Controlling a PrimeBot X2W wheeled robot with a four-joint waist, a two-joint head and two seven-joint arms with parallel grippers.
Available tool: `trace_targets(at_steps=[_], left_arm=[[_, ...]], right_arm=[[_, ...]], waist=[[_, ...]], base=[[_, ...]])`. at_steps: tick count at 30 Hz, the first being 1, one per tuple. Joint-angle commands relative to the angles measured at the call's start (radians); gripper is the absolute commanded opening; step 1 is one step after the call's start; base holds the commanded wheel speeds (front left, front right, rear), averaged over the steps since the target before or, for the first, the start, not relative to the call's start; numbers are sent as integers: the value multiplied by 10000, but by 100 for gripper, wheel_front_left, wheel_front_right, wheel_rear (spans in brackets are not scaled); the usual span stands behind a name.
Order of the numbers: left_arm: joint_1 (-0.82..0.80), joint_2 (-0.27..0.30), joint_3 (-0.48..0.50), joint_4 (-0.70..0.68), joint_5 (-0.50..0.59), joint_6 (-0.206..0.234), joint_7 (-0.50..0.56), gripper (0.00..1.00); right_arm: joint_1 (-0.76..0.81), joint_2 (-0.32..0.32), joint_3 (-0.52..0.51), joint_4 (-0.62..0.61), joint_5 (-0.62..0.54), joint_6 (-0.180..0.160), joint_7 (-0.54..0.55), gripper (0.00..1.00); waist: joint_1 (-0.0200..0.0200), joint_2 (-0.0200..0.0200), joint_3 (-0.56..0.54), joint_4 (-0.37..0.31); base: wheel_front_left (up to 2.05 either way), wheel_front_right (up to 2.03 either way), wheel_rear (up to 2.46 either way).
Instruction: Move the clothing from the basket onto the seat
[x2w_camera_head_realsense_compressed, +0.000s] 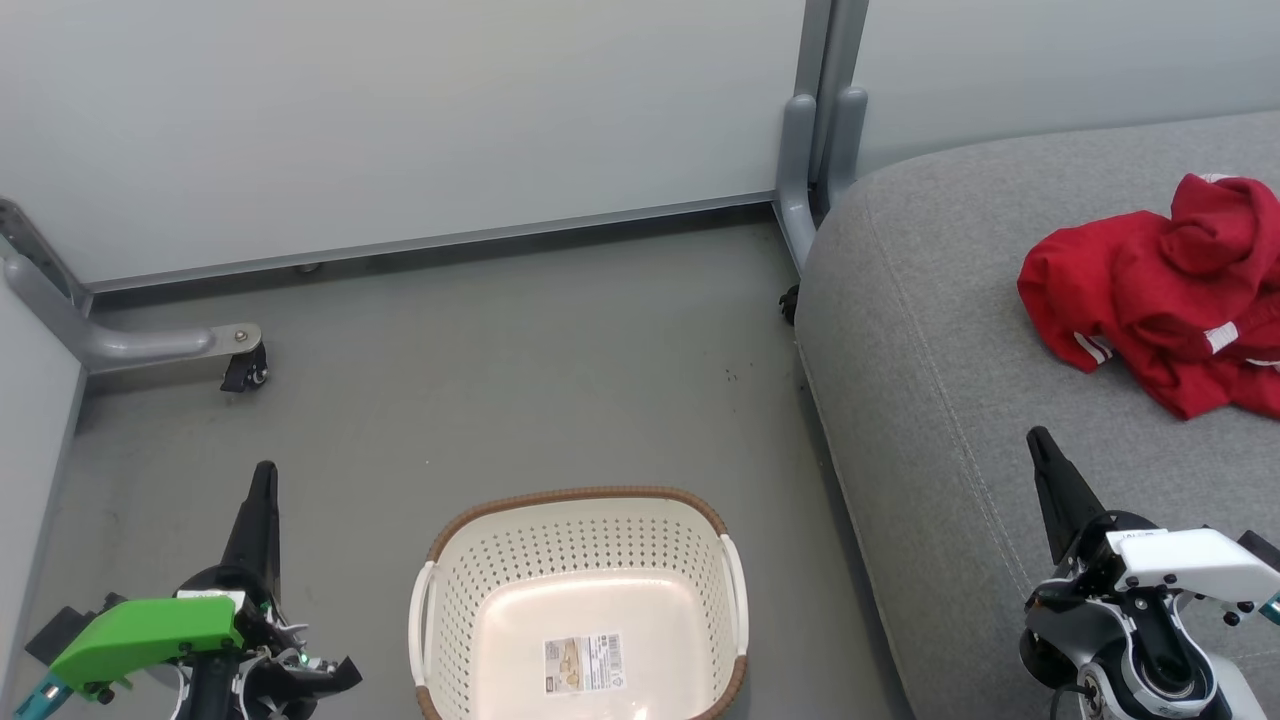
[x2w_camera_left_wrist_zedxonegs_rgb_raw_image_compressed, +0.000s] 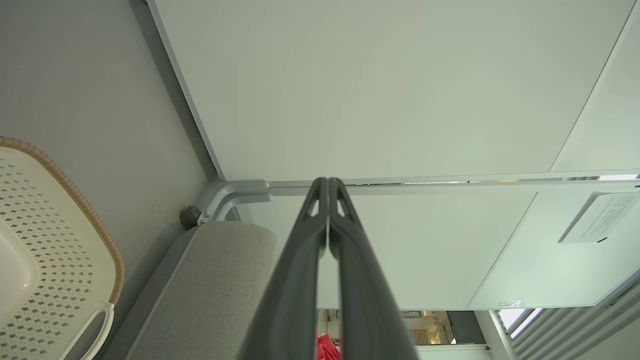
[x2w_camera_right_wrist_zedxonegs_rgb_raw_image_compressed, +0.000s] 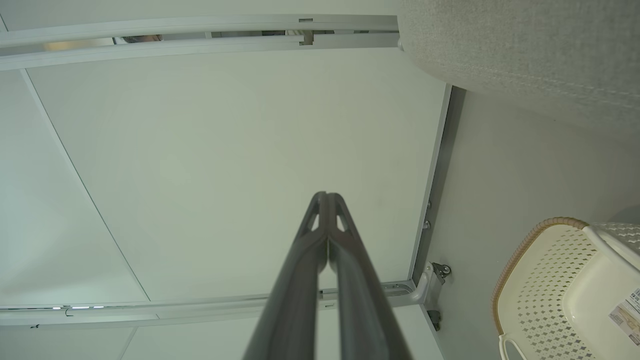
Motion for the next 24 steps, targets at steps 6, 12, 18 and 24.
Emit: trace_targets(at_steps=[6, 12, 18, 24], left_arm=[[-141, -26, 63, 17, 57, -58, 43, 0], [-143, -44, 80, 21, 80, -58, 66, 0], [-147, -64, 102, 17, 90, -58, 75, 0], [-149, -80, 120, 19, 101, -58, 92, 0]], right_arm=[[-59, 29, -47, 27, -36, 4, 52, 0], [-61, 45, -69, 28, -62, 4, 66, 0], [-63, 57, -89, 28, -79, 4, 84, 0], [-65, 69, -107, 30, -100, 4, 99, 0]], waist=[[0, 0, 0, 0], [0, 0, 0, 0], [0, 0, 0, 0], [0, 0, 0, 0]], base=[[0, 0, 0], [0, 0, 0], [0, 0, 0], [0, 0, 0]])
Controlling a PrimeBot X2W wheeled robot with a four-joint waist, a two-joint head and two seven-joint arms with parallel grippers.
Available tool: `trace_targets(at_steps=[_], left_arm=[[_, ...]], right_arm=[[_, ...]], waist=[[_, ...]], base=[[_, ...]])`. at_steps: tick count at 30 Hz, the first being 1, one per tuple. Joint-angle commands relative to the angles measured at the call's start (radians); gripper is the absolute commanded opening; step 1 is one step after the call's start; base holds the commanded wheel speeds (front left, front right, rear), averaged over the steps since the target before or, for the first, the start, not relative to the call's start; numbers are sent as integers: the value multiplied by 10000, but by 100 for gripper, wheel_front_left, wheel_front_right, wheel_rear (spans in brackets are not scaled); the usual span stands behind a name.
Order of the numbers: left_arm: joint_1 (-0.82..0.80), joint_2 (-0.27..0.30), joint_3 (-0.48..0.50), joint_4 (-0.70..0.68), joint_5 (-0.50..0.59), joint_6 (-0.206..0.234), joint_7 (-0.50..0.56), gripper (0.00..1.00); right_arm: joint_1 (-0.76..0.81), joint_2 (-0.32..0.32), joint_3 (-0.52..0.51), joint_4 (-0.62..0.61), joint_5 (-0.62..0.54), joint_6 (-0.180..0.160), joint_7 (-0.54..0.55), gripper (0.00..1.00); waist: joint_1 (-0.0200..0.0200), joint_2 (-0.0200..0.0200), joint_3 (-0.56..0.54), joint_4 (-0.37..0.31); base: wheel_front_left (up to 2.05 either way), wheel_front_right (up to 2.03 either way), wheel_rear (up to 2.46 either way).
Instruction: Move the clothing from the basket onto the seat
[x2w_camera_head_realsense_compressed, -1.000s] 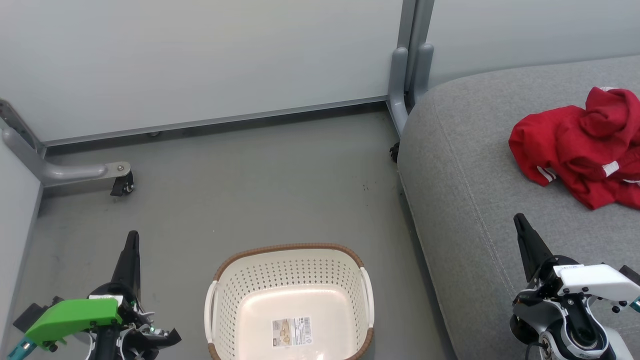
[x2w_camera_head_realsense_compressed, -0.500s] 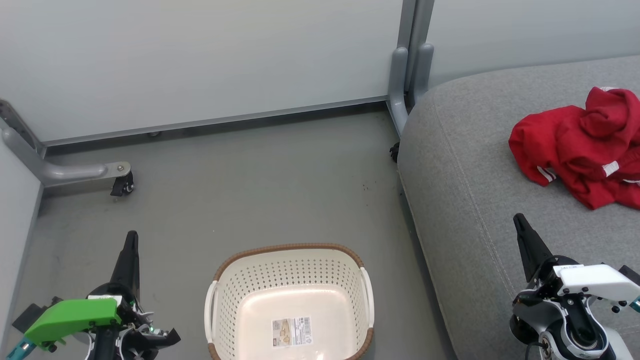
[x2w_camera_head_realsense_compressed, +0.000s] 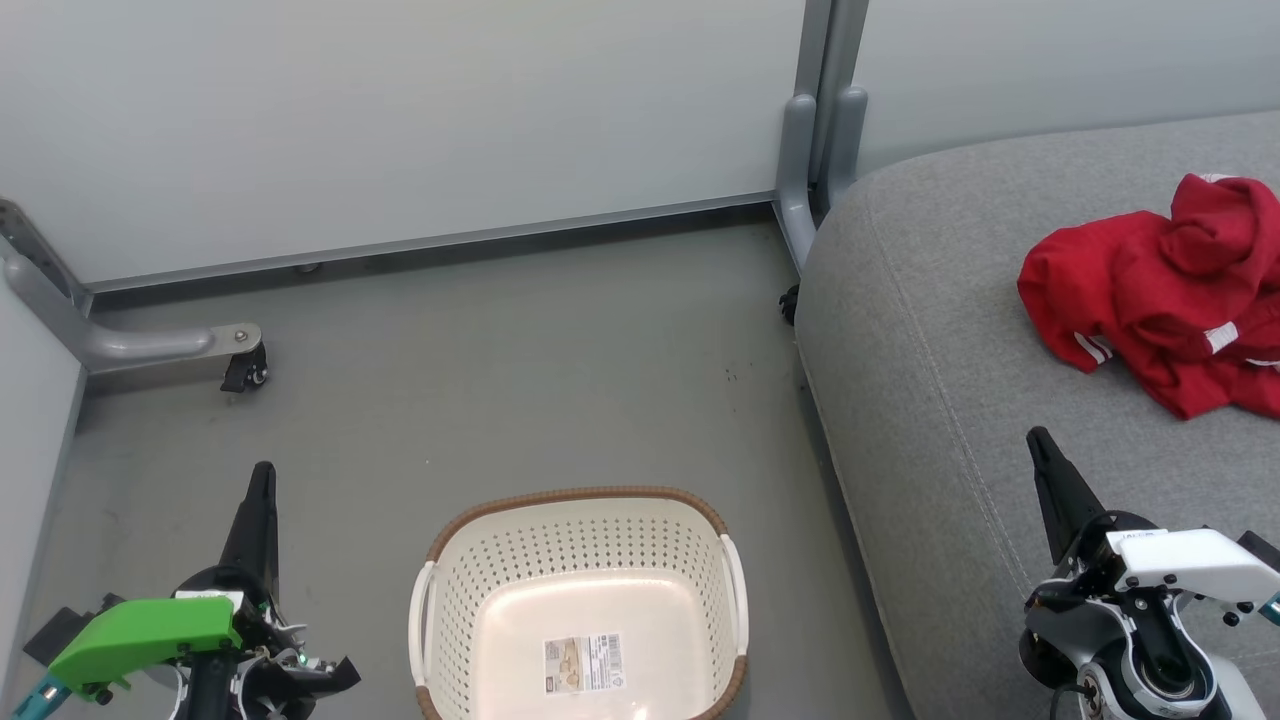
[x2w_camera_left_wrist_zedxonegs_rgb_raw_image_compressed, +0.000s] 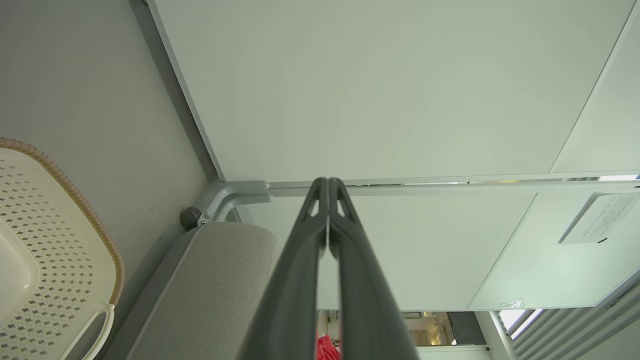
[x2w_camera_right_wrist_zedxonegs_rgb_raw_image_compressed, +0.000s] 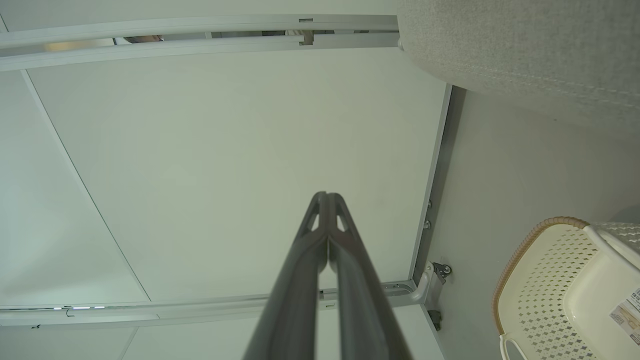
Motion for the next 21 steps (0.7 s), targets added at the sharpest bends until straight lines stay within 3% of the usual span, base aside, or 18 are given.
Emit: trace_targets(at_steps=[1, 21], left_arm=[[-145, -30, 17, 14, 33, -58, 35, 0], [-152, -72, 82, 17, 96, -58, 86, 0]], right_arm=[[-60, 19, -41, 25, -56, 4, 47, 0], [-64, 44, -86, 25, -87, 4, 78, 0]], waist=[[0, 0, 0, 0], [0, 0, 0, 0]], base=[[0, 0, 0], [0, 0, 0]])
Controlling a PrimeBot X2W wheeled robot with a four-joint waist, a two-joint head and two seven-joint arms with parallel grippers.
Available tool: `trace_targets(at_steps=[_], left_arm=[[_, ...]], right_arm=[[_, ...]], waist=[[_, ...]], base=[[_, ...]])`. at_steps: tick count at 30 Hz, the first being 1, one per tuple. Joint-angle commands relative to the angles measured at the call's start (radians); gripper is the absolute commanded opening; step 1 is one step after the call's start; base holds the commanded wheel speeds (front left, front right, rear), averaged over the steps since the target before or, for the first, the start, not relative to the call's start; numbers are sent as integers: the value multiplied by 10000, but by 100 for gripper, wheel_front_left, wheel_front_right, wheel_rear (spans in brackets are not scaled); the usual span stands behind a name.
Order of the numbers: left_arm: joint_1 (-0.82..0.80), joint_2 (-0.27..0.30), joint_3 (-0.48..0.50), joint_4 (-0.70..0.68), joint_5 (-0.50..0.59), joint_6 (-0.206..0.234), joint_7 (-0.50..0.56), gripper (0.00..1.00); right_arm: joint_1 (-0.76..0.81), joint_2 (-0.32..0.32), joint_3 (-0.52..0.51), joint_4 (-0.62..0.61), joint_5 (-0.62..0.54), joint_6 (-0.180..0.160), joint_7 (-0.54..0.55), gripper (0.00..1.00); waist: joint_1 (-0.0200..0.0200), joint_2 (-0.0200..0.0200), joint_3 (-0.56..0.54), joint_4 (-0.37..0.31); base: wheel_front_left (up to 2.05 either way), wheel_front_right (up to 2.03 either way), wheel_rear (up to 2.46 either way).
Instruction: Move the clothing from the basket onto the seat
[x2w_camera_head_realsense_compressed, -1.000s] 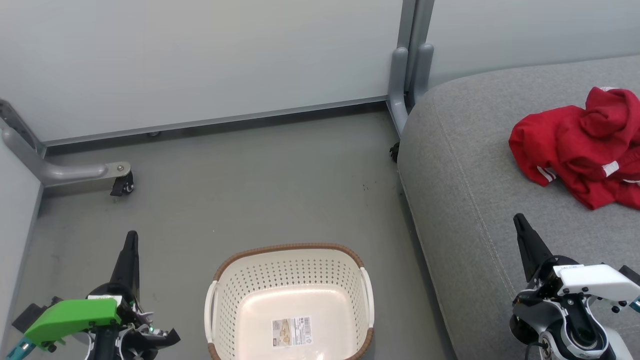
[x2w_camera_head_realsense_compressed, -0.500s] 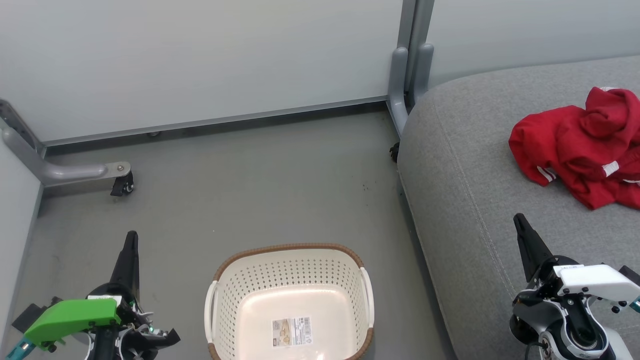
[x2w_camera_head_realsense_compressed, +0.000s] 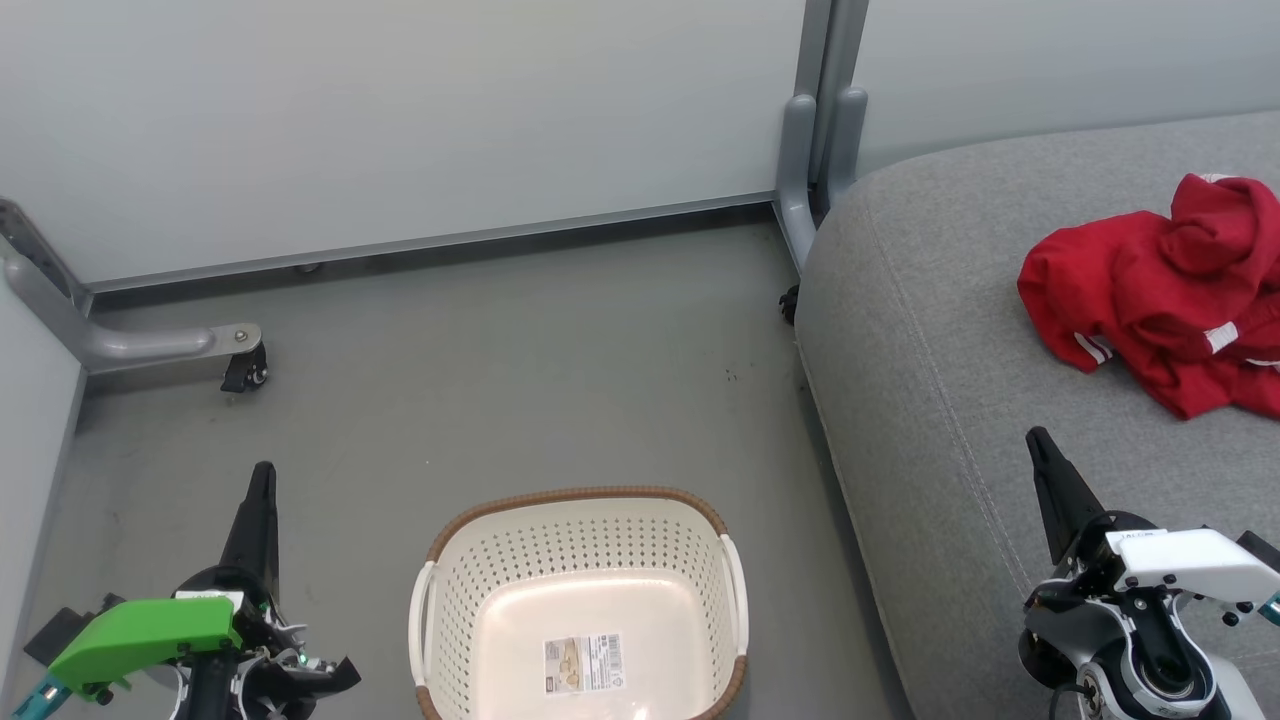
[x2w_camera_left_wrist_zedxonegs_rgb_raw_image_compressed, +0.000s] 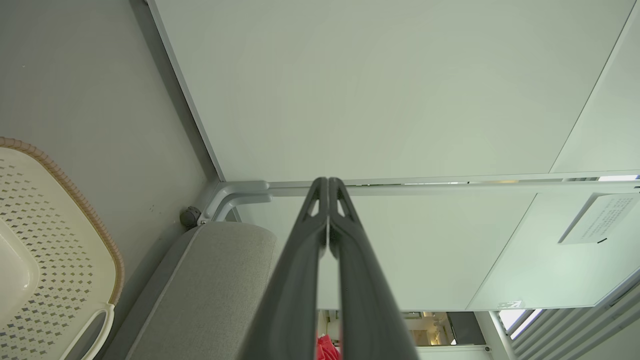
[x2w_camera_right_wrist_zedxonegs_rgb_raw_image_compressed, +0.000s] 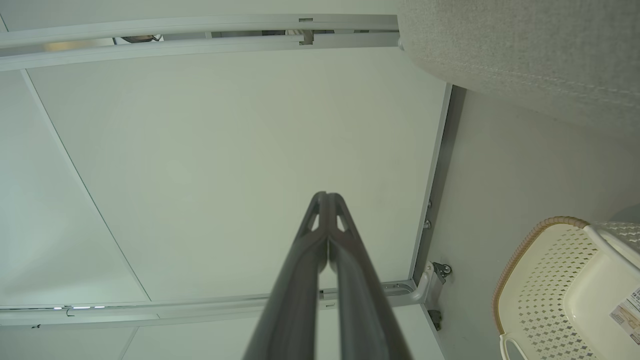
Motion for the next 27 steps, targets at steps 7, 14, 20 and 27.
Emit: trace_targets(at_steps=[7, 14, 20, 27], left_arm=[[-151, -26, 47, 11, 68, -58, 44, 0], [-154, -35, 68, 13, 81, -58, 59, 0], [-156, -43, 85, 14, 98, -58, 75, 0], [-158, -47, 99, 12, 111, -58, 77, 0]], right_arm=[[-60, 7, -44, 21, -42, 4, 33, 0], [-61, 11, -56, 21, -62, 4, 51, 0], [-62, 20, -64, 22, -77, 4, 65, 0], [-63, 28, -74, 23, -85, 4, 80, 0]], waist=[[0, -1, 0, 0], [0, -1, 0, 0], [0, -1, 0, 0], [0, -1, 0, 0]], base=[[0, 0, 0], [0, 0, 0], [0, 0, 0], [0, 0, 0]])
